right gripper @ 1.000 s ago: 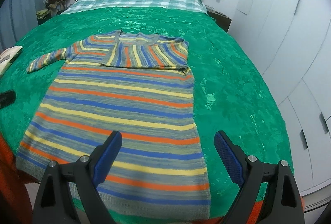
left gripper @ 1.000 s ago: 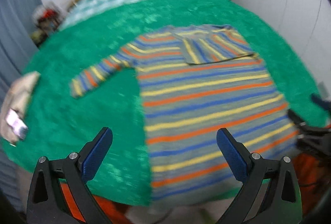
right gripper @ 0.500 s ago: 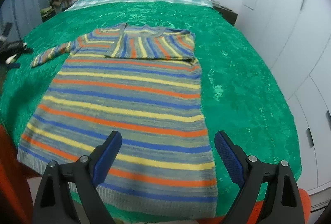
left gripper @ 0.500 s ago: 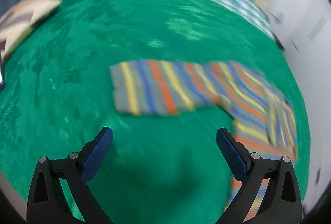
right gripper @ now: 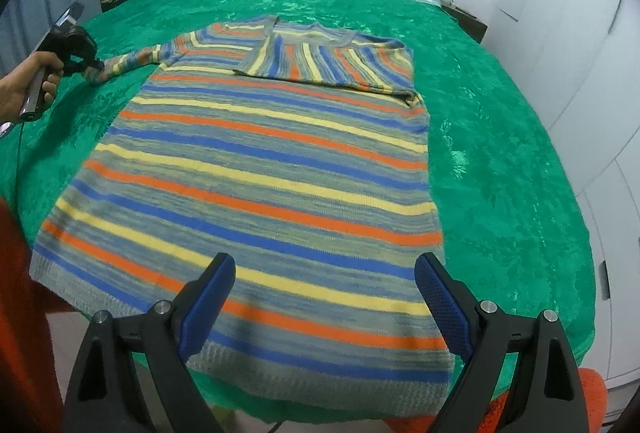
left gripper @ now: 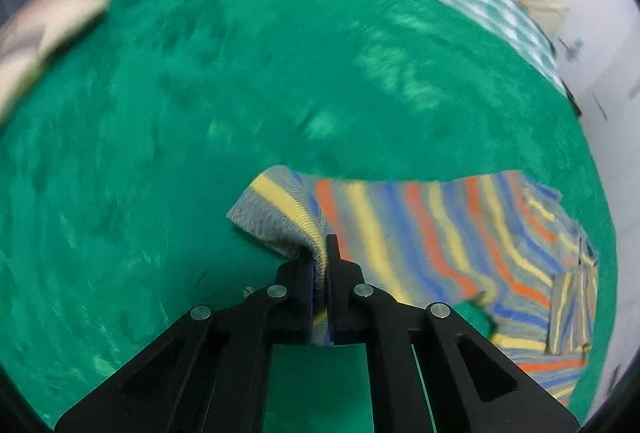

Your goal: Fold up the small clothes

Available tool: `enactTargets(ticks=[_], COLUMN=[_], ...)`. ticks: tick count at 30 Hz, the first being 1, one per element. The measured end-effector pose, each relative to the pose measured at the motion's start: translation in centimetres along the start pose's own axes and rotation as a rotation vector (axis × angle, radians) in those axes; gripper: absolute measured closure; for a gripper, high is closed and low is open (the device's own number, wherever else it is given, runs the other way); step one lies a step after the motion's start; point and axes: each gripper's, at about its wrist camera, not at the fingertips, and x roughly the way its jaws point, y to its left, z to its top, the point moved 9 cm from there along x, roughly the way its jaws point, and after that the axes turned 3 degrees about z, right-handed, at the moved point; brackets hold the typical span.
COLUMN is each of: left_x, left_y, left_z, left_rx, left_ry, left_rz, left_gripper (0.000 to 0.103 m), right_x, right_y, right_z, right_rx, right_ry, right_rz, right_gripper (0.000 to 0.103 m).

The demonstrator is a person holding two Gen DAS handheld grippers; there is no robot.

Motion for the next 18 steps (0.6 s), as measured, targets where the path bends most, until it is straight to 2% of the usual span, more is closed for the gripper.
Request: enactTargets(ticks=[1, 3, 6, 7, 11, 14, 15, 16, 18], left_x=[-0.8, -3.8, -6.9, -8.1, -9.9, -9.5, -9.1, -8.1, -6.7], left_y=[-0.9, -5.5, -12.9, -16.6, -27.0, -32.7, -34.1, -35.7, -36.6], left_z=[0.5, 1.4, 1.5, 1.1, -1.7, -4.7, -6.0, -7.9, -10.0], left_rx=[0.036, 0.177, 0.333, 0.395, 0.554, 0.653, 0.684, 0.717, 0.732], left_ry=[-0.019, -0.08, -0.121, -0.132, -0.134, -0.128, -0.109, -0.035, 0.07], left_rz=[0.01, 0.013, -0.06, -0.105, -0.228, -0.285, -0.329, -0.389, -0.414], left_gripper=[0.1, 0.1, 0.1, 0.1, 0.1, 0.099, 0.09, 0.064, 0.027], right_x=[0.0, 0.1, 0.4, 0.5, 0.4, 0.5, 0.5, 0.6, 0.5], right_y=[-0.1, -0.3, -0.6, -0.7, -1.1, -1.4, -1.5, -1.5, -1.6], right_z=[0.0, 0.0, -0.3, -0.4, -0.8, -1.0, -1.1, -1.3, -1.5], right_rx=[0.004, 0.018, 0.038, 0.042, 0.048, 0.055, 0.056, 0.055, 0.054], right_ry=[-0.003, -0.006, 0.001, 0.0, 0.0, 0.001, 0.001, 0.002, 0.001], right_rz=[0.004, 0.015, 0.033, 0.035, 0.027, 0.033, 0.033, 0.035, 0.038], right_gripper=[0.013, 0.013, 0.013, 0.012, 0.013, 0.013, 0.013, 0.013, 0.013])
